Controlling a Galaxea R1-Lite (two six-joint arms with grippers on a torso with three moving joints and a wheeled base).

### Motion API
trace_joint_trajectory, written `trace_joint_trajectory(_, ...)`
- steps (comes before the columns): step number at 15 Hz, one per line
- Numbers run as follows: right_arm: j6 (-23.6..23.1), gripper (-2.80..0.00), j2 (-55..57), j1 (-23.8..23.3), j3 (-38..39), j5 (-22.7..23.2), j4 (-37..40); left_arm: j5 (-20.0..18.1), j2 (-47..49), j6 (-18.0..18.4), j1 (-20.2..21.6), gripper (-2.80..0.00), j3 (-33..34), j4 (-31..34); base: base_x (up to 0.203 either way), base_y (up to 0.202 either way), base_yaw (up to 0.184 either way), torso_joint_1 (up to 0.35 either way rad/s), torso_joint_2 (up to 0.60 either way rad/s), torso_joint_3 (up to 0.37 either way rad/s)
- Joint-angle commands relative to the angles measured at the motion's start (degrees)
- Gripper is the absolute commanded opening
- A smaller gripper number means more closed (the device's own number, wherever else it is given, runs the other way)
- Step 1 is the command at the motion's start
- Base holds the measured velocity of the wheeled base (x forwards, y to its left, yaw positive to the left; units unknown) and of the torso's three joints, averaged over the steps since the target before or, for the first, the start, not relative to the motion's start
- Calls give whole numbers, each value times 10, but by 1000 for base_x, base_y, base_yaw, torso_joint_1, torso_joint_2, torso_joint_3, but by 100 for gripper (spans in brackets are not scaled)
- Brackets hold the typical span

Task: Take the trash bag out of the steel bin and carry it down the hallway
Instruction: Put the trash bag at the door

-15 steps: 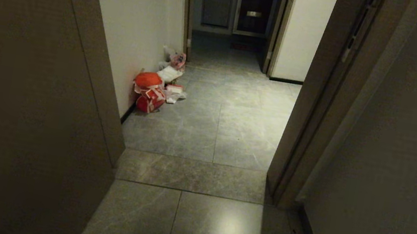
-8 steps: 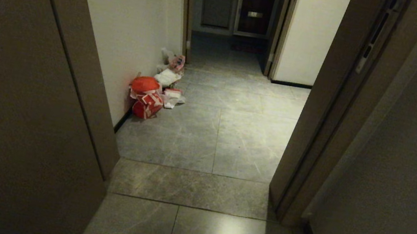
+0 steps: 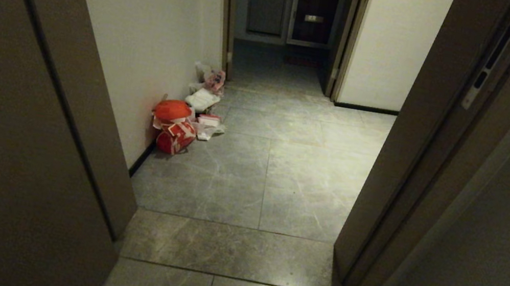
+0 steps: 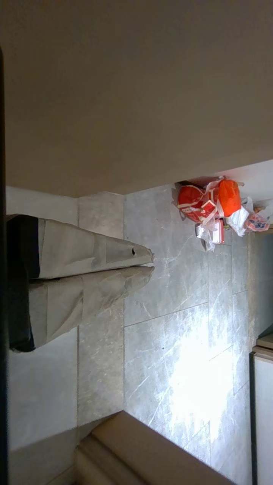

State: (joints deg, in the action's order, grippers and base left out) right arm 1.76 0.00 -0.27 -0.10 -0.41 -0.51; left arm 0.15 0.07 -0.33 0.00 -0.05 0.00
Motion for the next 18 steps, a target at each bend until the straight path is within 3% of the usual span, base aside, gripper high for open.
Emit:
trace_joint_trajectory(1, 0, -280, 1, 0, 0, 0, 0, 0, 0, 0, 0, -280, 0, 0, 195, 0, 0, -1, 2, -1)
trace_joint_trajectory(18, 0, -280, 1, 0, 0, 0, 0, 0, 0, -1, 0, -280, 0, 0, 193, 1, 1, 2, 2, 3)
